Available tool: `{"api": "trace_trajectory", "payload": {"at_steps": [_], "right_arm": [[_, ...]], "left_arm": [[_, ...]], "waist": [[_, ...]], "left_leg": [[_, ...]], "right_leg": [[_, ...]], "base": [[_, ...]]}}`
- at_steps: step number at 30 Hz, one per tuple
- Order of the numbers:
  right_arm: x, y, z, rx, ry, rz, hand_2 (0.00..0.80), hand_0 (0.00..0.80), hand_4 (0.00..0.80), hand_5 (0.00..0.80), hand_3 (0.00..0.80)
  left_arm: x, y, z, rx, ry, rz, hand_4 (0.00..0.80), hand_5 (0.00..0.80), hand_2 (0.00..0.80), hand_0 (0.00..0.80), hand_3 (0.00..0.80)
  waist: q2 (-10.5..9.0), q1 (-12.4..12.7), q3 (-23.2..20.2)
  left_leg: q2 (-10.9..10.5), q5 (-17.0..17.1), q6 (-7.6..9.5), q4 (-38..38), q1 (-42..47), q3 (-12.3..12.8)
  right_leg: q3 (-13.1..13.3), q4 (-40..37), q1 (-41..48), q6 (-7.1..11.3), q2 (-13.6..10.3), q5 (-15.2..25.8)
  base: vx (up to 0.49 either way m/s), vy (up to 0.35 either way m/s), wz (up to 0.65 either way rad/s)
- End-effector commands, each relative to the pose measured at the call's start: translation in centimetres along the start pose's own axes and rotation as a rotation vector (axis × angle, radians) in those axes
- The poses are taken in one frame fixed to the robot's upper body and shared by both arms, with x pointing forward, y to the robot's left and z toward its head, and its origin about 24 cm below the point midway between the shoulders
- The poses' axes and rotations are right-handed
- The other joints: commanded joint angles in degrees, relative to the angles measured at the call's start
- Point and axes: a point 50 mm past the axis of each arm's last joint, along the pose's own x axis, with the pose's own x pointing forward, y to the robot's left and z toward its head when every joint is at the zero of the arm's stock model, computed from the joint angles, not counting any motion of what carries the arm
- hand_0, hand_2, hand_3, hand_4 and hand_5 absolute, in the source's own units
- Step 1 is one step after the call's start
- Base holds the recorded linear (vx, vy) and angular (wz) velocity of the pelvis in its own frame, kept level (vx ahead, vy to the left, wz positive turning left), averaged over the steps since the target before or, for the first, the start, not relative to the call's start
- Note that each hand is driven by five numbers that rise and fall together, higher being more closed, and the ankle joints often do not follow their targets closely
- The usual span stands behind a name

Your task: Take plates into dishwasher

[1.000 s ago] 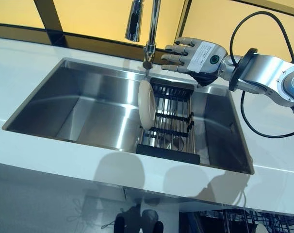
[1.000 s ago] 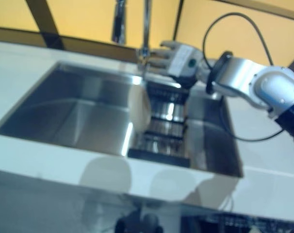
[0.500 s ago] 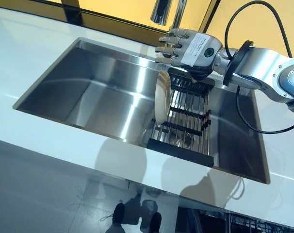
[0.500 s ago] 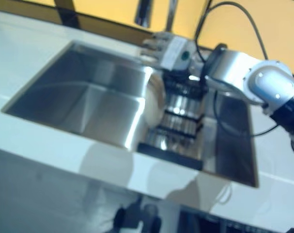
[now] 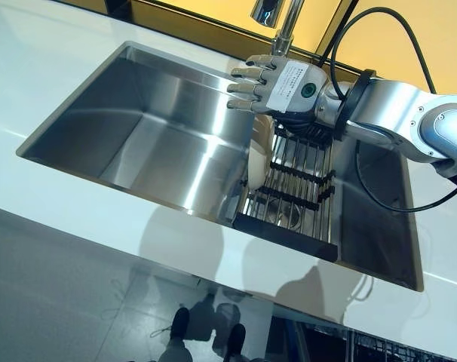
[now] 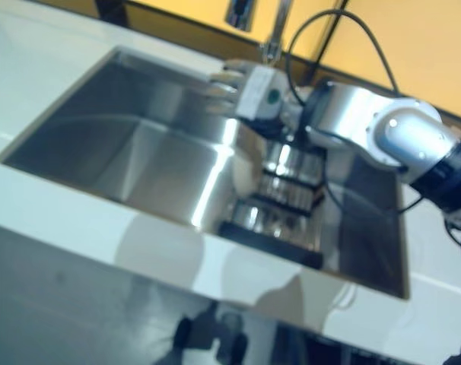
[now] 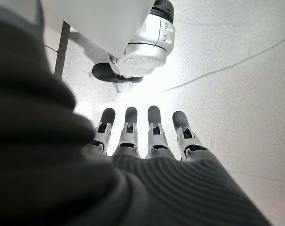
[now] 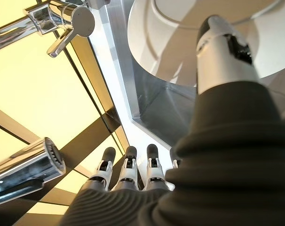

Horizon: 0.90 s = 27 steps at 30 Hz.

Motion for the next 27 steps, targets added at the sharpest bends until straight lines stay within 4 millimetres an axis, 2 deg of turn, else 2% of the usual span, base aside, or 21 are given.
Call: {"api": "trace_trajectory", "payload": {"at_steps": [1, 9, 27], "right_arm": [[-0.3, -1.4, -2.2, -0.021, 0.098, -0.011, 0.0, 0.0, 0.0, 0.0, 0.0], [-0.1, -0.3, -1.9, -0.028, 0.096, 0.037, 0.0, 0.0, 0.0, 0.0, 0.0], [0.2, 0.4, -1.2, -0.023, 0.066, 0.069, 0.0, 0.0, 0.0, 0.0, 0.0]], "left_arm": [[-0.2, 1.8, 0.1, -0.008, -0.011, 0.046, 0.0, 0.0, 0.0, 0.0, 0.0], [-0.3, 1.9, 0.3, 0.0, -0.024, 0.053, 0.0, 0.0, 0.0, 0.0, 0.0], [-0.2, 1.8, 0.8, -0.002, -0.041, 0.054, 0.0, 0.0, 0.0, 0.0, 0.0]], "waist": [[-1.85, 1.8, -0.1], [-2.18, 1.9, 0.2], [-2.04, 1.9, 1.7]], "left_leg": [[-1.3, -4.1, 1.85, -0.3, 1.5, 4.2], [-1.3, -4.2, 1.88, -0.3, 1.6, 4.2], [-1.3, -3.9, 1.76, -0.3, 0.7, 3.9]], "right_leg": [[0.2, -0.1, 0.6, 2.78, 0.9, -1.3], [0.2, -0.1, 0.6, 2.82, 1.0, -1.4], [0.2, -0.1, 0.0, 2.63, 1.1, -1.3]], "base": [[0.0, 0.0, 0.0], [0.0, 0.0, 0.0], [0.0, 0.0, 0.0]]}}
